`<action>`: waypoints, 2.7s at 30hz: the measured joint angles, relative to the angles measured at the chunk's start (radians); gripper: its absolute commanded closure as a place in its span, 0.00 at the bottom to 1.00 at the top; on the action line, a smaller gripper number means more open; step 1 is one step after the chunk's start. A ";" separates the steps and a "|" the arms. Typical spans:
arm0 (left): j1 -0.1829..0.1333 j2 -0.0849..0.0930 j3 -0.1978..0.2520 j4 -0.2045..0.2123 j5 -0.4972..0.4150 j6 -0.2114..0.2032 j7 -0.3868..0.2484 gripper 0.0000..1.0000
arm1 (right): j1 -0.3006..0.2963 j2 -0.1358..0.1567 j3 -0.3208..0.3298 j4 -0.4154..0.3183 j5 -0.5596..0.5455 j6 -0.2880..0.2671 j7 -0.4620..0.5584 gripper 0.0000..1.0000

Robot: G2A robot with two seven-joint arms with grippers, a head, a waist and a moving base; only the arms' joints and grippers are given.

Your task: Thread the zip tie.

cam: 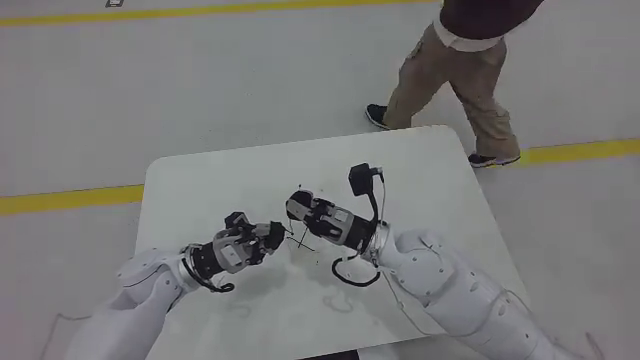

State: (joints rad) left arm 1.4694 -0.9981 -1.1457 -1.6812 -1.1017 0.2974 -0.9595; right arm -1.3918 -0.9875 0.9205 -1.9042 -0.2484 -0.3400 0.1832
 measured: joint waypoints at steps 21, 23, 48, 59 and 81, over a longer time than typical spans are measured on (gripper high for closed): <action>0.011 0.009 -0.027 -0.010 0.050 -0.041 0.028 1.00 | 0.028 0.071 -0.061 -0.006 0.027 0.000 -0.111 1.00; 0.015 0.013 -0.035 -0.023 0.109 -0.067 0.046 1.00 | 0.025 0.079 -0.055 -0.013 0.050 0.000 -0.116 1.00; 0.089 0.035 -0.082 -0.056 0.565 -0.520 0.048 1.00 | 0.023 0.094 -0.034 -0.018 0.129 0.000 -0.076 1.00; 0.080 0.036 -0.076 -0.090 0.800 -0.638 0.117 1.00 | 0.023 0.094 -0.034 -0.018 0.129 0.000 -0.076 1.00; 0.085 0.045 -0.105 -0.135 0.879 -0.591 0.104 1.00 | 0.016 0.089 -0.034 -0.027 0.089 0.000 -0.093 1.00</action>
State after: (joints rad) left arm 1.5546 -0.9528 -1.2508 -1.8158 -0.2225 -0.2931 -0.8550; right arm -1.3763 -0.8987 0.8867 -1.9309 -0.1593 -0.3400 0.0902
